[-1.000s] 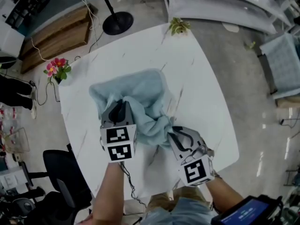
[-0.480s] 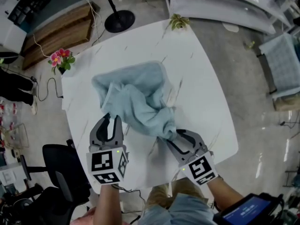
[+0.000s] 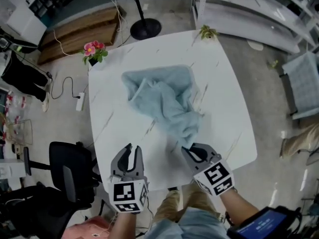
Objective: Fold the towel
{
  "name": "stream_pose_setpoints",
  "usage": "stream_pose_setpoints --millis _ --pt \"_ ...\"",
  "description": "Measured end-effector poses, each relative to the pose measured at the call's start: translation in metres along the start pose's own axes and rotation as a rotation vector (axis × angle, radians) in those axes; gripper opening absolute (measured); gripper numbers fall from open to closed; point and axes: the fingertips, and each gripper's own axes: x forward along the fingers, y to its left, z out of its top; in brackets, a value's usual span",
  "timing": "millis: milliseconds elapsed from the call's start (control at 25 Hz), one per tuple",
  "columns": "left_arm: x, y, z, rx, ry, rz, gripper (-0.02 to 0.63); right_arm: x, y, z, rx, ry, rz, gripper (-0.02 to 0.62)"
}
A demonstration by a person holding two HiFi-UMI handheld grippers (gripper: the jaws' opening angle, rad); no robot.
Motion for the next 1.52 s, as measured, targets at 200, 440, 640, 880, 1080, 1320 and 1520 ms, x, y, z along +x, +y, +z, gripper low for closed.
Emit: stream_pose_setpoints --millis 200,440,640,880,1080,1320,1520 --pt "-0.042 -0.004 -0.017 -0.03 -0.03 -0.006 0.077 -0.031 0.045 0.037 0.019 -0.085 0.097 0.029" --pt "-0.089 -0.004 -0.031 -0.05 -0.077 -0.016 0.064 -0.074 0.091 0.053 0.178 -0.191 0.224 0.029" --pt "-0.1 -0.013 -0.035 -0.035 -0.115 -0.047 0.06 -0.081 0.084 0.041 0.256 -0.202 0.194 0.029" --pt "-0.088 -0.045 -0.047 -0.022 -0.098 -0.145 0.061 -0.088 0.079 0.056 0.363 -0.243 0.22 0.029" --pt "-0.071 -0.08 -0.045 -0.01 -0.117 -0.24 0.109 -0.096 0.068 0.081 0.547 -0.316 0.298 0.031" --pt "-0.061 -0.074 -0.031 -0.06 -0.143 -0.227 0.119 -0.095 0.078 0.069 0.244 -0.173 0.343 0.029" --pt "-0.051 -0.051 -0.032 -0.065 -0.122 -0.175 0.11 -0.077 0.09 -0.016 0.099 0.037 0.366 0.029"
